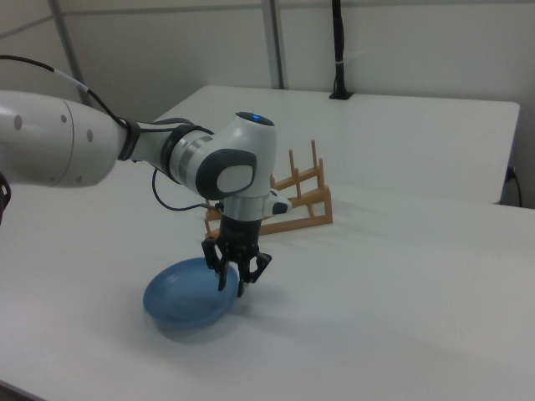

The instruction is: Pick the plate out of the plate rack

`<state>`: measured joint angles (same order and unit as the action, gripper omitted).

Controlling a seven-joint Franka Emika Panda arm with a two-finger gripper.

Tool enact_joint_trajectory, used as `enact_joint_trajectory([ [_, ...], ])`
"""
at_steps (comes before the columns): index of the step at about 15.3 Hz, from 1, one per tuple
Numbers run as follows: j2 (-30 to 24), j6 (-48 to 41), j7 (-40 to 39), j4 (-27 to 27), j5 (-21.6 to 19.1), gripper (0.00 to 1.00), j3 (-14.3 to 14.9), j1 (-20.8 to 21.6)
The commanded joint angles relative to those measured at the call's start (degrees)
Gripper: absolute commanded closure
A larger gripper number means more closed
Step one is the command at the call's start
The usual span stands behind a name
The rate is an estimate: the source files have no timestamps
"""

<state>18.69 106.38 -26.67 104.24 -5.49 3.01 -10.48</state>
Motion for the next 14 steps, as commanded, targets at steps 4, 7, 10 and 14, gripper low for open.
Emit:
enact_joint_trajectory([
  [4,-8.29,-3.71,7.75,-2.37,-1.28,0.0,-0.11,-0.15],
  [7,-15.24,-10.2,21.34,-6.76,-1.36,0.0,-0.11,0.37],
  [10,-19.29,-17.06,29.65,-11.07,-1.28,0.0,-0.19,0.72],
  [14,-22.9,-22.35,31.06,-12.58,-1.19,0.0,0.68,4.67],
])
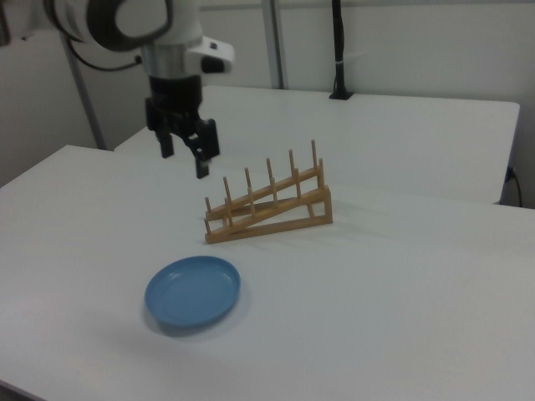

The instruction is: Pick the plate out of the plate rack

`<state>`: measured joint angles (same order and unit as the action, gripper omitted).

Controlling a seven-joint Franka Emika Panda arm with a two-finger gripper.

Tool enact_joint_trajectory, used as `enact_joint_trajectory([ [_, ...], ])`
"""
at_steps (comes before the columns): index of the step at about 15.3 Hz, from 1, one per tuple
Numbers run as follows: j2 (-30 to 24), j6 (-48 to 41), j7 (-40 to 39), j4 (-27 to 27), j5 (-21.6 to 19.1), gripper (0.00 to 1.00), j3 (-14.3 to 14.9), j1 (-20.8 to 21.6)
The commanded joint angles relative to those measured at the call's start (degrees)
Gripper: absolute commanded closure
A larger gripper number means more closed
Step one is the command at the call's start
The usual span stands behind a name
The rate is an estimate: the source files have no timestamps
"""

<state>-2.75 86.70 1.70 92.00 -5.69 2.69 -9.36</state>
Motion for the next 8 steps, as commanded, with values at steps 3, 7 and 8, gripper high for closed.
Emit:
enact_joint_trajectory([
  [3,-1.56,-1.63,4.1,-0.33,-1.07,0.0,0.92,4.08],
  [7,-1.12,6.35,-3.26,0.63,0.5,0.0,0.39,4.17],
  [8,-0.94,7.77,-4.07,0.81,1.38,0.0,0.3,4.17],
])
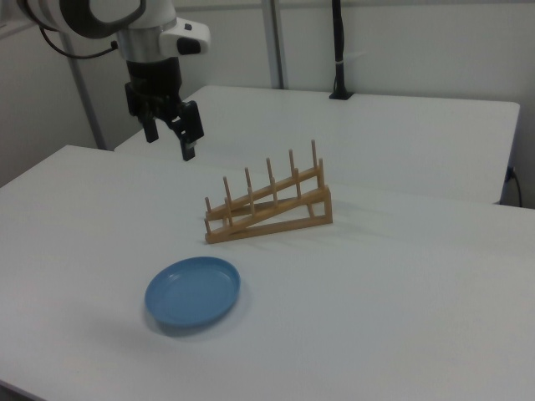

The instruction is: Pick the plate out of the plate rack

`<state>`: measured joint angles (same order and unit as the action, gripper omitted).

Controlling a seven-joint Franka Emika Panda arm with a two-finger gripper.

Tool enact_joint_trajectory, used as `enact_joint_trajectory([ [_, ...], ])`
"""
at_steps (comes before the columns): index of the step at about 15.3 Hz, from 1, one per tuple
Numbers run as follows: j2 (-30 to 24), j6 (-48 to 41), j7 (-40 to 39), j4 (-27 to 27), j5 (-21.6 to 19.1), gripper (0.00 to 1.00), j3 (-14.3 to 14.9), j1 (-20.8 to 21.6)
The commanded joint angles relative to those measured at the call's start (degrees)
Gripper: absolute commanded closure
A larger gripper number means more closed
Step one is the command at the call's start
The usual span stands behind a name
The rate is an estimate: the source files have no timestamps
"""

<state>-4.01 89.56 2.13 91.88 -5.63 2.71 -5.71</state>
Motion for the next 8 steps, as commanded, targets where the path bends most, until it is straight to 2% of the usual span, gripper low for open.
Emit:
enact_joint_trajectory([
  [1,0.41,6.14,-4.67,1.01,1.93,0.0,0.28,0.53],
  [8,1.02,8.53,-4.76,1.1,3.78,0.0,0.19,1.4],
])
